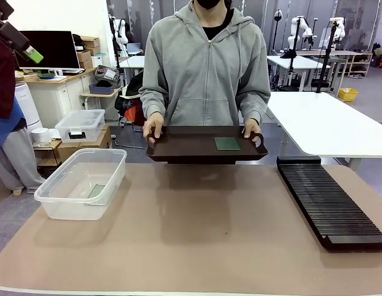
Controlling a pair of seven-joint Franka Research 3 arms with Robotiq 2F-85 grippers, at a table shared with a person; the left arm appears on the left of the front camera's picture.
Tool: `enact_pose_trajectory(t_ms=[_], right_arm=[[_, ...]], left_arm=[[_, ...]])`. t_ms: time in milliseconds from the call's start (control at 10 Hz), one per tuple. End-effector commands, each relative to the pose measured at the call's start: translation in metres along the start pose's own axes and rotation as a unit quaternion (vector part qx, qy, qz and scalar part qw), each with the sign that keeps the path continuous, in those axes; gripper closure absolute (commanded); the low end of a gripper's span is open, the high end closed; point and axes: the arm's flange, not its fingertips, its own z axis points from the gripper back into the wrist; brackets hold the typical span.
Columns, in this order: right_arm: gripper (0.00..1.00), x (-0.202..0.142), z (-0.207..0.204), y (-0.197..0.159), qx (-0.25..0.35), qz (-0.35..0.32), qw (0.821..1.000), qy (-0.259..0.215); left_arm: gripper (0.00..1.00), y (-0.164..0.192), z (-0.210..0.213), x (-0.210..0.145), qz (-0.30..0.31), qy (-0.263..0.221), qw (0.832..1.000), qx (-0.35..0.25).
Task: Sort PCBs into racks and boxes based on the side picked up.
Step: Pick up the Blank PCB handed by the Human.
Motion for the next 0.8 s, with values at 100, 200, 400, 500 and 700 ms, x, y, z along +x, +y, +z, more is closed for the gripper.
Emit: enact_pose_trajectory(t_ms=[100,200,400,500,700], right_arm=[[0.0,0.0,-0.001,0.003,0.002,0.001,1.0,0.0],[0.0,0.0,-0.001,0.003,0.002,0.001,1.0,0.0],[0.0,0.0,-0.001,0.003,0.002,0.001,1.0,0.0],[0.0,0.0,-0.001,0.003,0.002,0.001,1.0,0.0],[0.0,0.0,-0.001,0.003,0.002,0.001,1.0,0.0]], left_arm=[[0.0,0.0,0.0,0.0,0.0,0.0,1.0,0.0],[0.0,0.0,0.0,0.0,0.0,0.0,1.0,0.0],[0.0,0.0,0.0,0.0,0.0,0.0,1.0,0.0],[0.0,0.0,0.0,0.0,0.0,0.0,1.0,0.0],[0.0,-0.003,0.01,0.003,-0.016,-0.02,0.999,-0.031]])
